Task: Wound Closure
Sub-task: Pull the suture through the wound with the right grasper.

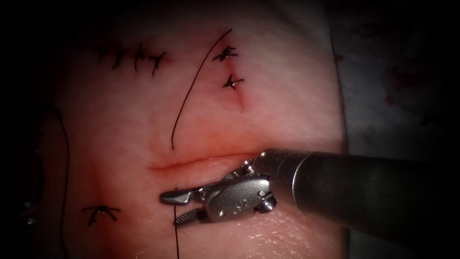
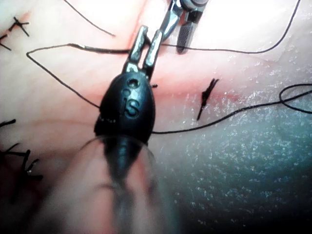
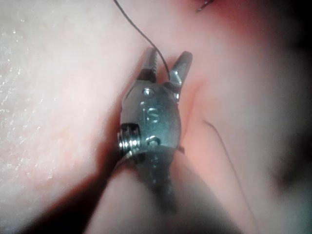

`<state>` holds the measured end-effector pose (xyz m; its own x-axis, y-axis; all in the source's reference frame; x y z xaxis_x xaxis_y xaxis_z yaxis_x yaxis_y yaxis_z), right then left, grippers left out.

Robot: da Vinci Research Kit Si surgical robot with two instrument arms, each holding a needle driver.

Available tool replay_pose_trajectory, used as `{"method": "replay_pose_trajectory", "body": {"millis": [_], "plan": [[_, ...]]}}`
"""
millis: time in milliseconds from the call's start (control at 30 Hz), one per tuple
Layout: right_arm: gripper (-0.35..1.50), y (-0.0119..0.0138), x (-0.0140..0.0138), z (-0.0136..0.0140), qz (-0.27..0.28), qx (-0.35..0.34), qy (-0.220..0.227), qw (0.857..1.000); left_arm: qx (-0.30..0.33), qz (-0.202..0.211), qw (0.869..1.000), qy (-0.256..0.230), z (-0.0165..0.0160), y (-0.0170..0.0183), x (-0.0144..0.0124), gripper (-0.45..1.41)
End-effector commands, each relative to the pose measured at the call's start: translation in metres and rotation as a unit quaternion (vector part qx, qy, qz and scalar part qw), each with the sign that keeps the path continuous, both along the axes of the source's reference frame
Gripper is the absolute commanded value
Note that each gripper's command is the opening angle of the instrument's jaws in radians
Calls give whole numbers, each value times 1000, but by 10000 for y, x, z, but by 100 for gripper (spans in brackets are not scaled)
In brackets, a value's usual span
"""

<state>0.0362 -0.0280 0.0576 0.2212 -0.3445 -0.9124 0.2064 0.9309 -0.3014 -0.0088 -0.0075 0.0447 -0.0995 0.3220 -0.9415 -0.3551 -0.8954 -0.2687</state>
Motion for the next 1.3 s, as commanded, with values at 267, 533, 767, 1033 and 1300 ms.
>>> {"method": "replay_pose_trajectory", "body": {"millis": [267, 533, 767, 1033, 1300], "plan": [[-35, -13, 9, -15, 1, 47, -4, 999, -1, 0, 1000, 0, 8, -1, -4, -45], [-35, -76, -15, -77, -27, 53, 11, 998, -1, 0, 1000, 0, 8, -1, -5, -45], [-35, -116, -24, -106, -50, 60, 11, 997, -1, -1, 1000, 1, 9, -1, -8, -45], [-35, -149, -30, -131, -71, 76, 8, 995, -1, 0, 1000, 0, 8, -2, -6, -45], [-35, -163, -30, -147, -93, 102, 14, 990, -1, -1, 1000, 0, 8, -2, -6, -45]]}}
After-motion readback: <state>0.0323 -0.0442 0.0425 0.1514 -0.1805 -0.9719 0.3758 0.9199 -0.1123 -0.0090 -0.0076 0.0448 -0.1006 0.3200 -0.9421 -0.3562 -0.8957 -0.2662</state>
